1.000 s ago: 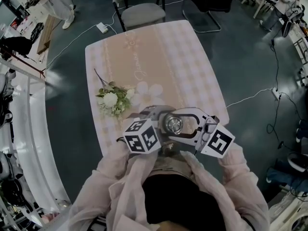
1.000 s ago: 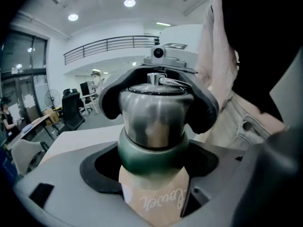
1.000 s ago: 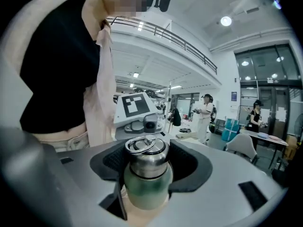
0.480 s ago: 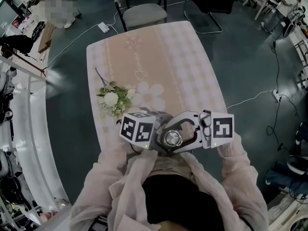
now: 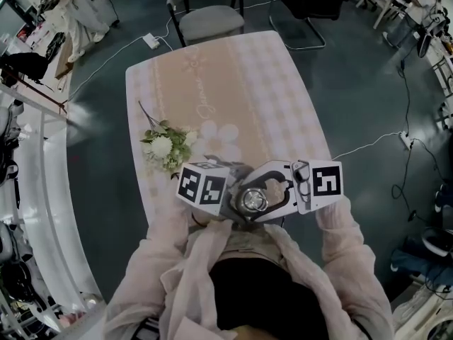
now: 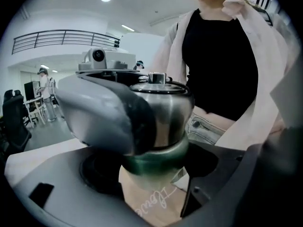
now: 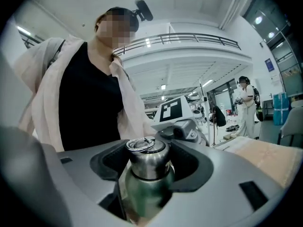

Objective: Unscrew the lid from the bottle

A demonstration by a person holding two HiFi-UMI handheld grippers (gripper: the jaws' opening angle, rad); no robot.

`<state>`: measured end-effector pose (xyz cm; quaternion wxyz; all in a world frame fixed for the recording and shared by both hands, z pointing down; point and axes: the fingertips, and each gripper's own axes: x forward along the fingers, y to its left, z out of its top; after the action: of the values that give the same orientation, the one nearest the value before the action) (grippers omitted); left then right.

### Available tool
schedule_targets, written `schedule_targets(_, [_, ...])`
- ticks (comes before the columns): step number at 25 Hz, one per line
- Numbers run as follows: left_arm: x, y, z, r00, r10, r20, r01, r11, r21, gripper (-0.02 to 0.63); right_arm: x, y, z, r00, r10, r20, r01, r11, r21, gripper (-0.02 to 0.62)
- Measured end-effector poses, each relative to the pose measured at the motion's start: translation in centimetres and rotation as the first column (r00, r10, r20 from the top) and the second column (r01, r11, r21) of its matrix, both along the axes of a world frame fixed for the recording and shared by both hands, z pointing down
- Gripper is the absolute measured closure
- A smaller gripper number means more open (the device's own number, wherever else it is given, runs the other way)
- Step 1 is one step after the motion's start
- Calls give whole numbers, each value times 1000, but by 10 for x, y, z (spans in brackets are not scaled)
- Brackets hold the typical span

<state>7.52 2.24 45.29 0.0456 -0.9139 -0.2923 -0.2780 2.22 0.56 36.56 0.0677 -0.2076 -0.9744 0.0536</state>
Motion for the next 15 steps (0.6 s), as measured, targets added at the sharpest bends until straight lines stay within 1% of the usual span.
schedule_targets(3, [-2, -13, -1, 997, -77, -11, 77, 997, 6, 206, -1, -17, -12, 991, 110, 77, -106, 993, -53, 304])
schedule_targets(5, [-4, -29, 3, 985, -171, -2, 171, 985, 20, 206, 0, -35, -22, 968, 213, 130, -207, 977, -58, 264])
schedule_targets(6, [-5, -39, 6, 972, -235, 5, 234, 972, 27, 206, 2, -46, -25, 950, 274, 147, -268, 962, -55, 249])
schedule_targets(7, [-6, -50, 11, 953, -304, 15, 303, 952, 32, 206, 4, -57, -27, 927, 339, 159, -336, 941, -46, 245])
schedule_targets(8, [-8, -61, 15, 928, -371, 25, 370, 928, 36, 206, 8, -67, -26, 899, 406, 165, -407, 913, -34, 245])
schedule_targets(9, [-10, -70, 18, 900, -435, 32, 434, 900, 39, 206, 12, -78, -23, 866, 471, 168, -474, 880, -24, 247])
schedule_targets(10, [-12, -79, 20, 867, -497, 33, 496, 867, 38, 206, 16, -86, -21, 831, 530, 171, -534, 845, -24, 249])
schedule_targets(11, [-14, -88, 21, 827, -561, 33, 561, 828, 32, 206, 19, -93, -18, 796, 581, 173, -584, 811, -37, 250])
schedule_targets(13, [-21, -106, 27, 728, -684, 43, 684, 729, 26, 206, 24, -103, -13, 729, 664, 166, -663, 745, -73, 258])
schedule_targets(15, [-30, -120, 32, 628, -777, 45, 775, 630, 57, 206, 25, -110, -4, 668, 732, 137, -730, 680, -71, 270])
